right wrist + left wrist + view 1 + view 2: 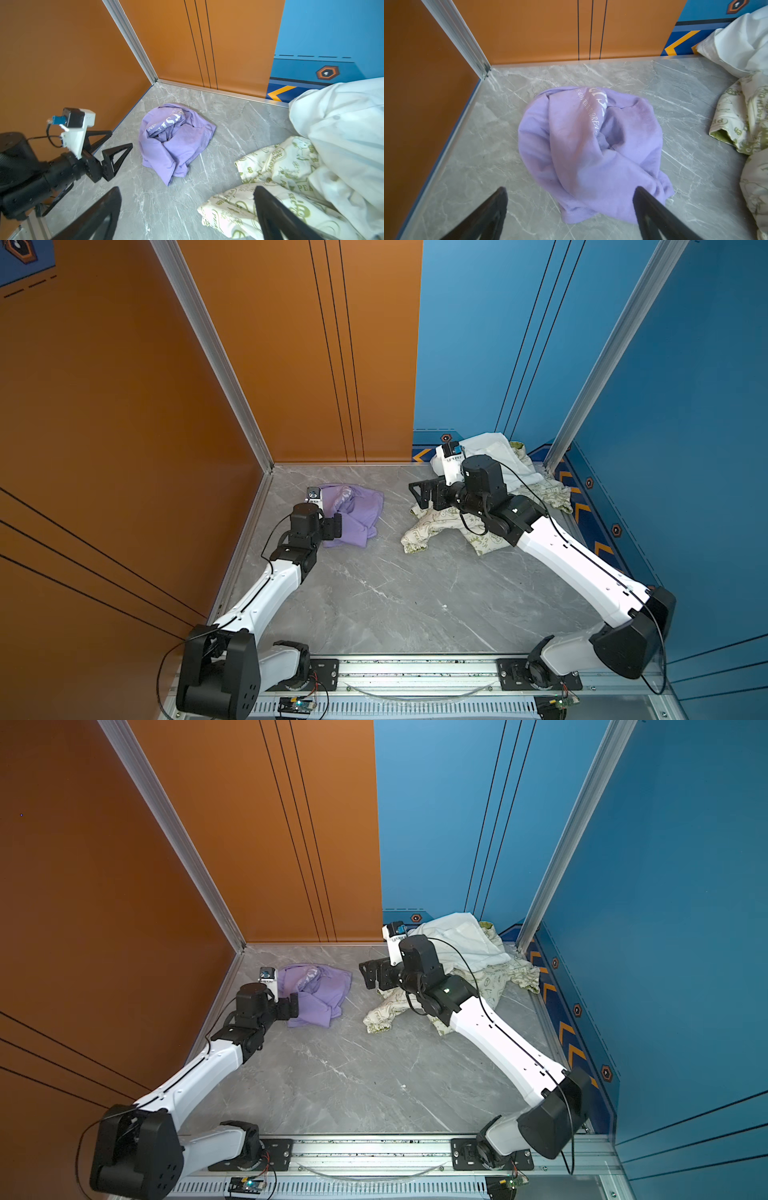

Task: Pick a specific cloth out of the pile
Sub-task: 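Grasp the purple T-shirt with the left gripper and lift it while the right arm withdraws, then lower the purple T-shirt and spread it flat with the left gripper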

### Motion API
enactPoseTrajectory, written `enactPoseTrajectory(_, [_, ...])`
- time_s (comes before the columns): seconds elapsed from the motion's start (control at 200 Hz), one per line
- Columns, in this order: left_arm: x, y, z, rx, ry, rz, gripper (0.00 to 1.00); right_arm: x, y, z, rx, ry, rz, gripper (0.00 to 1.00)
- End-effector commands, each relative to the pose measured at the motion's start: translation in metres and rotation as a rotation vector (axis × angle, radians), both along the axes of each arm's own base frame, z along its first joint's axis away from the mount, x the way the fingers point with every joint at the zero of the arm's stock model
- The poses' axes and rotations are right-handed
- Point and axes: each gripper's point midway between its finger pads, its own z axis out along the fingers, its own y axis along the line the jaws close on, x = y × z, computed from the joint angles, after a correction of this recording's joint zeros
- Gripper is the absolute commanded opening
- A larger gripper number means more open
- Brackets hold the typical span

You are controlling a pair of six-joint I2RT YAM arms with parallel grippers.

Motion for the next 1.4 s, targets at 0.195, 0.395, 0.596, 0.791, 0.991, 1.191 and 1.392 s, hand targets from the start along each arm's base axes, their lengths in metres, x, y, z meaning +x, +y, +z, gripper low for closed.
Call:
enactPoseTrajectory(0.195, [0.040, -0.011, -0.030, -0.170, 0.253, 0.132, 0.85, -0.018, -0.063, 0.003, -0.012, -0.080, -0.114, 1.00])
enactPoseTrajectory(0.395, [0.057, -0.020, -0.062, -0.206, 0.392, 0.161, 0.53, -0.023, -0.081, 0.002, 0.000, -0.084, -0.137, 1.00])
enactPoseTrajectory(0.596, [0.080, -0.016, -0.039, -0.194, 0.331, 0.190, 0.03, -0.023, -0.096, -0.002, 0.006, -0.079, -0.167, 1.00])
enactPoseTrajectory(0.791, [0.127, -0.006, 0.086, -0.166, 0.041, 0.181, 0.00, -0.021, -0.100, -0.005, 0.025, -0.069, -0.176, 1.00])
enactPoseTrajectory(0.991, [0.142, 0.005, 0.251, -0.105, -0.311, 0.156, 0.00, -0.021, -0.102, 0.001, 0.046, -0.089, -0.181, 1.00])
enactPoseTrajectory(1.191, [0.115, 0.000, 0.288, -0.054, -0.430, 0.119, 0.00, -0.023, -0.103, 0.002, 0.067, -0.108, -0.179, 1.00])
enactPoseTrajectory(1.392, [0.092, 0.022, 0.146, -0.004, -0.229, 0.207, 0.00, -0.025, -0.094, -0.006, 0.089, -0.077, -0.134, 1.00])
